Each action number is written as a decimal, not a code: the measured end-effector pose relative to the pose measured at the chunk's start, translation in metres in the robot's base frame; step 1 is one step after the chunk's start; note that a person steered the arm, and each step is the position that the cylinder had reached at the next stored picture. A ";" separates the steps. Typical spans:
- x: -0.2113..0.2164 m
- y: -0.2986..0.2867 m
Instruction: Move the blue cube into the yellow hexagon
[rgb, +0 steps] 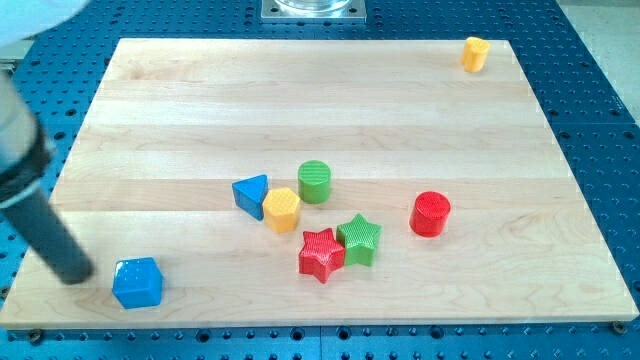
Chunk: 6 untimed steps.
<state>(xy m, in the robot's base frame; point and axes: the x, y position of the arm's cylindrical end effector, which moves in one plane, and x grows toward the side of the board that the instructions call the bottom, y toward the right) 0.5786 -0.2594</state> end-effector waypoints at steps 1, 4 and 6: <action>0.038 -0.003; -0.041 0.201; 0.023 0.168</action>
